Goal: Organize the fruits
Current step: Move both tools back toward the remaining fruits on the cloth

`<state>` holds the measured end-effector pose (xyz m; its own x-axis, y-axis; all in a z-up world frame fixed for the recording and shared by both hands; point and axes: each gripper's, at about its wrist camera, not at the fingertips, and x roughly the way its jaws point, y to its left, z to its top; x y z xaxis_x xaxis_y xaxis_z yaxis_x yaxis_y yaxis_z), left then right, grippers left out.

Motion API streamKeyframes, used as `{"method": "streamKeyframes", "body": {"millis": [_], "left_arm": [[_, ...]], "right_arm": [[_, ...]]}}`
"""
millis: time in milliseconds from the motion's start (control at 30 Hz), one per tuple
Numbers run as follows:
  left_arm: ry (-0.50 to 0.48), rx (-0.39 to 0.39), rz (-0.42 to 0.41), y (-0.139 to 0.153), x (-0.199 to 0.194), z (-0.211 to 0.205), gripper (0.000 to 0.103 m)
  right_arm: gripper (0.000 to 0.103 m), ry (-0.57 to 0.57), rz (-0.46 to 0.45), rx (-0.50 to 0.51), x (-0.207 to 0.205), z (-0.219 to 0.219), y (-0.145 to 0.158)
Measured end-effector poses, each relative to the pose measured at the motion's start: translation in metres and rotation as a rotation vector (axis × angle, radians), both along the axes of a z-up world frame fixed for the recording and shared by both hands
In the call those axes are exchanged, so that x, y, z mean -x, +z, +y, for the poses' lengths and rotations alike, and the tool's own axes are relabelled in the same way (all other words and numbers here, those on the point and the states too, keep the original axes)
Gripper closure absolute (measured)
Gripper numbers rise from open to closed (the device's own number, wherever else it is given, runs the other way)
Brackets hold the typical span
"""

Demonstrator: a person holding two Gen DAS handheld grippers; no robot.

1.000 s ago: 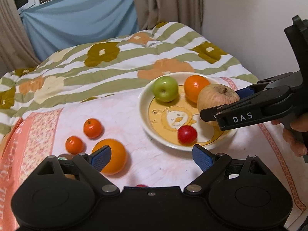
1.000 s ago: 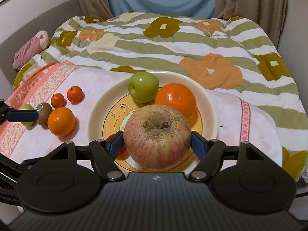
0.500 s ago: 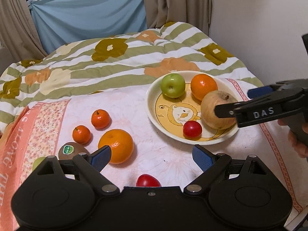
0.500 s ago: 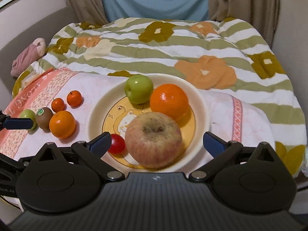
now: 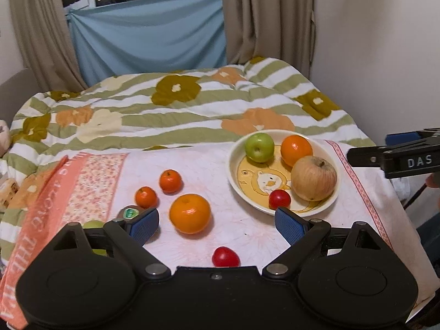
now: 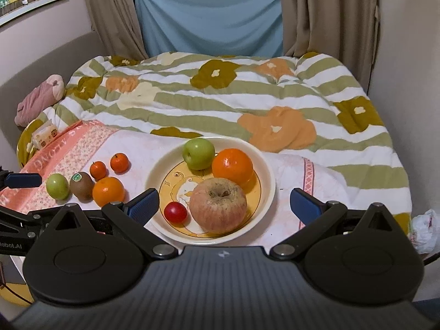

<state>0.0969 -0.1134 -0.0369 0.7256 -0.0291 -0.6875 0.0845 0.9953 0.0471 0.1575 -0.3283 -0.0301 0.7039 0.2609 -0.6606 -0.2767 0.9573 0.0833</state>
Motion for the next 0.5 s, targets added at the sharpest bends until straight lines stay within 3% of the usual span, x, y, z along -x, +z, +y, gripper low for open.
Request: {"method": "streamKeyframes", "body": {"millis": [267,367,500], "left_arm": [[0.058,-0.003,-0.046,0.015,0.029,0.021,0.007],[0.055,-0.002,-0.07,0.019,0.041,0.033,0.0],[0.037,-0.007,-0.087,0.019,0.051,0.052,0.0]], "right_arm": [[0.0,-0.003,-0.03,-0.016,0.027,0.003,0.023],[0.0,-0.007,-0.038,-0.001,0.041,0.011,0.028],[0.0,-0.025,-0.033,0.007,0.055,0.029,0.028]]}}
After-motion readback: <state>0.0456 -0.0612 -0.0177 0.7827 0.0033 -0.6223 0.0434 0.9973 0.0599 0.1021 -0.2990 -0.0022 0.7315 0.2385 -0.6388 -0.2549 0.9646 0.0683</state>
